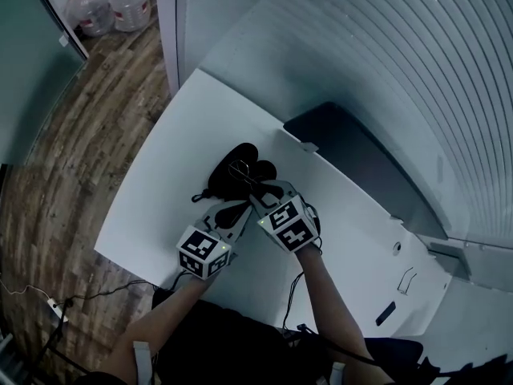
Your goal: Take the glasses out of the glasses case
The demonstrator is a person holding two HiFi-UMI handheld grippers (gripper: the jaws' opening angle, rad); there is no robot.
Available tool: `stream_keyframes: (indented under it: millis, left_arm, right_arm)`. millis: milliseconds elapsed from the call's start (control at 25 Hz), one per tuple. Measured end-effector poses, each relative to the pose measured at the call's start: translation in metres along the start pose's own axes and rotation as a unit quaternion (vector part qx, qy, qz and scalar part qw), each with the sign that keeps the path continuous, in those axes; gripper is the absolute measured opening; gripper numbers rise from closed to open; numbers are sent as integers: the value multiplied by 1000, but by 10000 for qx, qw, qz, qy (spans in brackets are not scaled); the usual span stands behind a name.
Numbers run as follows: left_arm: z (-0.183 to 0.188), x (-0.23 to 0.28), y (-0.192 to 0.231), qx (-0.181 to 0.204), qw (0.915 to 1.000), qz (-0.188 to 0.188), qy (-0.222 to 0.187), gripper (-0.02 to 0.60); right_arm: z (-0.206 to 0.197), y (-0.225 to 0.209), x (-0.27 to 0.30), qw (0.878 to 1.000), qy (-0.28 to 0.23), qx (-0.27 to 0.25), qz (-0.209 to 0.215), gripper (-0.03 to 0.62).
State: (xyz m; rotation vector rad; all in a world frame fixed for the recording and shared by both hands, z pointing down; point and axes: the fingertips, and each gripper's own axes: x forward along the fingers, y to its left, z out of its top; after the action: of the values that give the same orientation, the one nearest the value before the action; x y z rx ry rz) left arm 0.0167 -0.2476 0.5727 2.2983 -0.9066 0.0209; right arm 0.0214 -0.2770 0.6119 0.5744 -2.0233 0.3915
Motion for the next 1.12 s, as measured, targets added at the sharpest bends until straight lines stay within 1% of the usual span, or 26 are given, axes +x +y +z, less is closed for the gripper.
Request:
stream_keyframes:
  millis: [280, 400, 640, 920, 1120]
  left_arm:
    - [-1, 6, 9, -211, 9998, 73, 4, 6]
    - [0, 9, 10, -271, 9996, 97, -3, 7]
    - [7, 10, 9, -407, 9990, 122, -127, 6]
    - [9, 15, 17, -514, 9984, 176, -154, 6]
    - [6, 19, 21, -551, 9983, 190, -95, 6]
  right_arm:
    - [-1, -5, 10, 9983, 469, -259, 235, 95]
    - [0, -8, 11, 9971, 617, -383, 248, 97]
    - [9, -14, 7, 9910, 978, -886, 206, 95]
    - [12, -22, 21, 9891, 1140, -871, 338, 95]
    - [10, -24, 27, 9849, 1348, -1007, 408, 95]
